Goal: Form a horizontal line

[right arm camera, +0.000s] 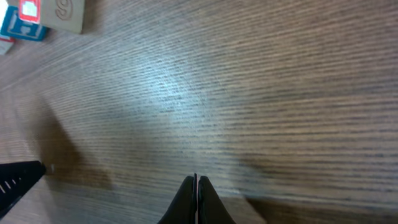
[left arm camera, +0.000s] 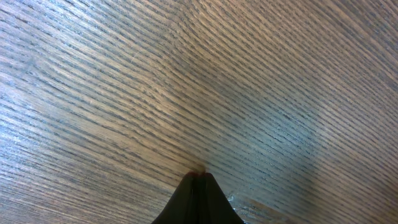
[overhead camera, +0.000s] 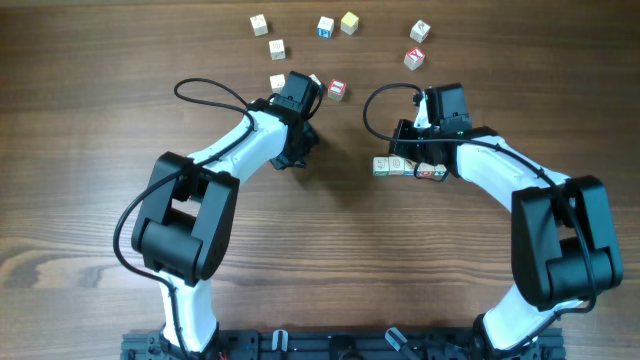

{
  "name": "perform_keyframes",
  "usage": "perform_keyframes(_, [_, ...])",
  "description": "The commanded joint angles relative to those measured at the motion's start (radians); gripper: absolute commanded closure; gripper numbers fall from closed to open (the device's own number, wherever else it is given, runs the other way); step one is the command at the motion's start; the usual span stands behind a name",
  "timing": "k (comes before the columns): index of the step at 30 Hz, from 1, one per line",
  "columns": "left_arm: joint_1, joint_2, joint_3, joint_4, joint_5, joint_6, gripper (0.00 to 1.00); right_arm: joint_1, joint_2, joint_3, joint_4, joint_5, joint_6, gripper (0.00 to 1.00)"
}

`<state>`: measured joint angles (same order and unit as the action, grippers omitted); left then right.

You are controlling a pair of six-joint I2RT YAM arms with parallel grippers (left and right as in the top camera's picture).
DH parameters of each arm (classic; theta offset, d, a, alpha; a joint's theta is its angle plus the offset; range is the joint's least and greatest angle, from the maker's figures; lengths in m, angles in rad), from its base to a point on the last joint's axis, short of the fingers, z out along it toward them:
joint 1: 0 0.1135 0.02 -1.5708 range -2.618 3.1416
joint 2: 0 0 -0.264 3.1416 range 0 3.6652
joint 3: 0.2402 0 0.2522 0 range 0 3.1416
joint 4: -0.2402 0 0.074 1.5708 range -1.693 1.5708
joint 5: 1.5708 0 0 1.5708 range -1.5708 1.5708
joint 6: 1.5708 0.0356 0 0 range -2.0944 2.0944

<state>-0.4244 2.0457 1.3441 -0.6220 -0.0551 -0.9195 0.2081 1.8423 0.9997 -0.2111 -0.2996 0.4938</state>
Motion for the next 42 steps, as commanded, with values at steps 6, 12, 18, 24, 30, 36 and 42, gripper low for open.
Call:
perform_keyframes(6, [0.003, 0.047, -0.036, -0.022, -0.028, -0.006, 0.94, 0.002, 0.021, 0.014, -0.026, -0.017, 0.006, 0.96])
perform_keyframes(12, [0.003, 0.047, -0.036, -0.022, -0.028, -0.006, 0.94, 0.002, 0.021, 0.014, -0.035, -0.017, 0.006, 0.96])
perform_keyframes(18, [0.003, 0.047, -0.036, -0.022, -0.028, -0.006, 0.95, 0.002, 0.021, 0.014, -0.044, -0.017, 0.006, 0.96])
perform_keyframes(24, [0.003, 0.047, -0.036, -0.023, -0.028, -0.006, 0.95, 0.002, 0.021, 0.014, -0.045, -0.017, 0.006, 0.96])
perform_keyframes(30, [0.003, 0.047, -0.036, -0.022, -0.028, -0.006, 0.95, 0.002, 0.021, 0.014, -0.045, -0.017, 0.006, 0.96])
perform_keyframes(36, [0.003, 0.047, -0.036, -0.022, -0.025, -0.006, 0.95, 0.002, 0.021, 0.014, -0.045, -0.017, 0.006, 0.96])
perform_keyframes(42, [0.003, 0.047, -0.036, -0.023, -0.025, -0.006, 0.95, 0.002, 0.021, 0.014, -0.054, -0.017, 0.006, 0.96])
